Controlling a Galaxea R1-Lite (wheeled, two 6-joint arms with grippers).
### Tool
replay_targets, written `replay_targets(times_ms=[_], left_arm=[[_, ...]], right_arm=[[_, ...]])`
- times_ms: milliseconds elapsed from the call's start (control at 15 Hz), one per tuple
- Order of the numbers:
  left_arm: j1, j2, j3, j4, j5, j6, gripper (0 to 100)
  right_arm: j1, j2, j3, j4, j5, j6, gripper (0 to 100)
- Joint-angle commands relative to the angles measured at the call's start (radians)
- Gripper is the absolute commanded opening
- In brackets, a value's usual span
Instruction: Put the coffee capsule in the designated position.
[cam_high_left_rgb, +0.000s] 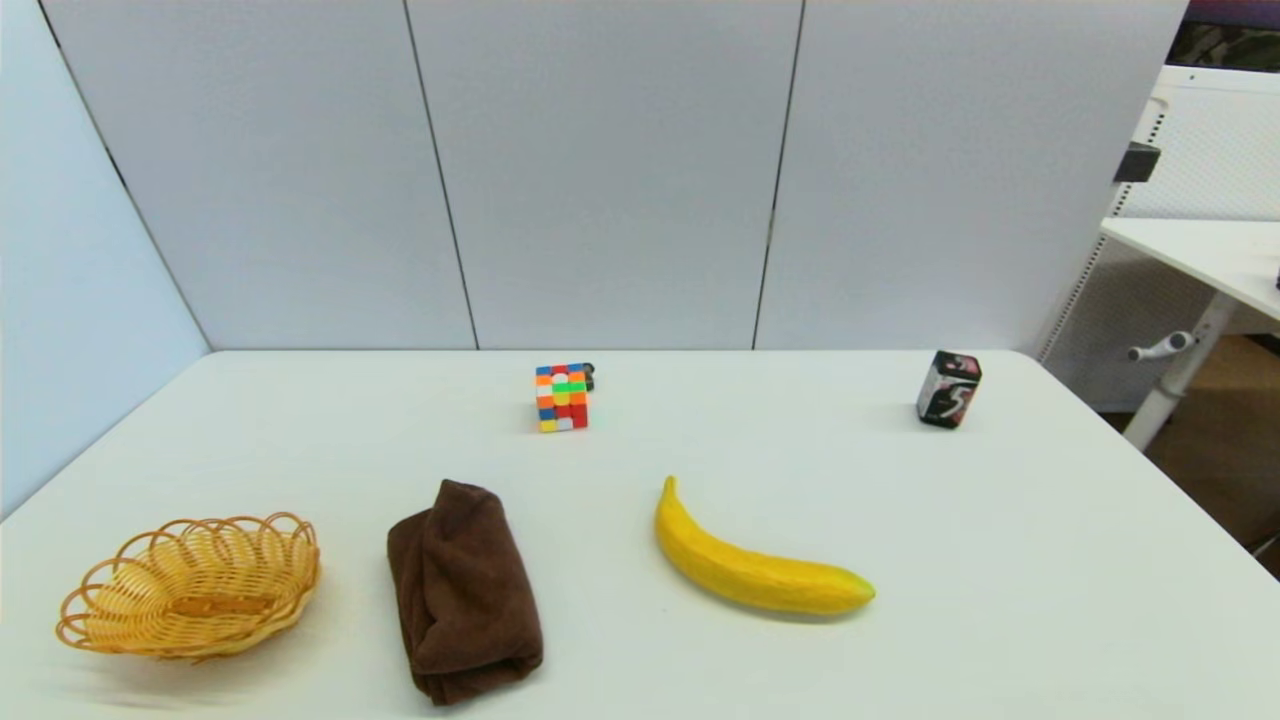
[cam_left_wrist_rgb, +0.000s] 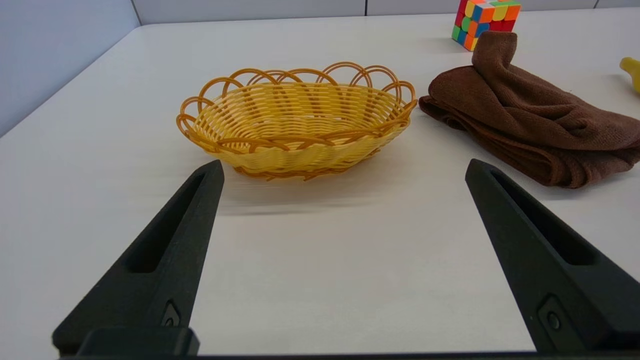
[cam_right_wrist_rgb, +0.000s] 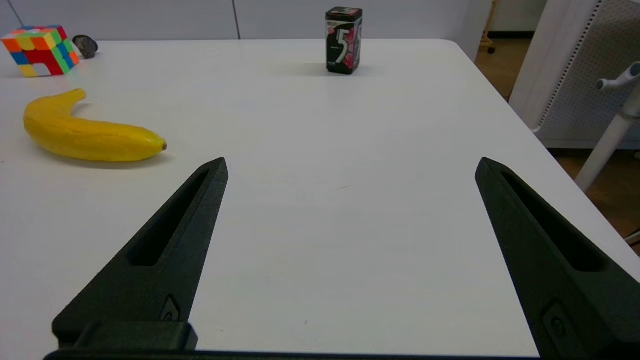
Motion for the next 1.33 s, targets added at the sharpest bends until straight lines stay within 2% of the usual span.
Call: replay_targets(times_ms=[67, 1333], left_arm=[[0.000, -0.001, 0.002, -0.001, 0.002, -0.013, 100], [0.000, 0.000, 0.002, 0.000, 0.002, -0.013, 100]], right_arm=[[0.001, 0.001, 0.017, 0.000, 0.001, 0.001, 100], [-0.001, 0.001, 0.017, 0.000, 0.001, 0.001, 100]])
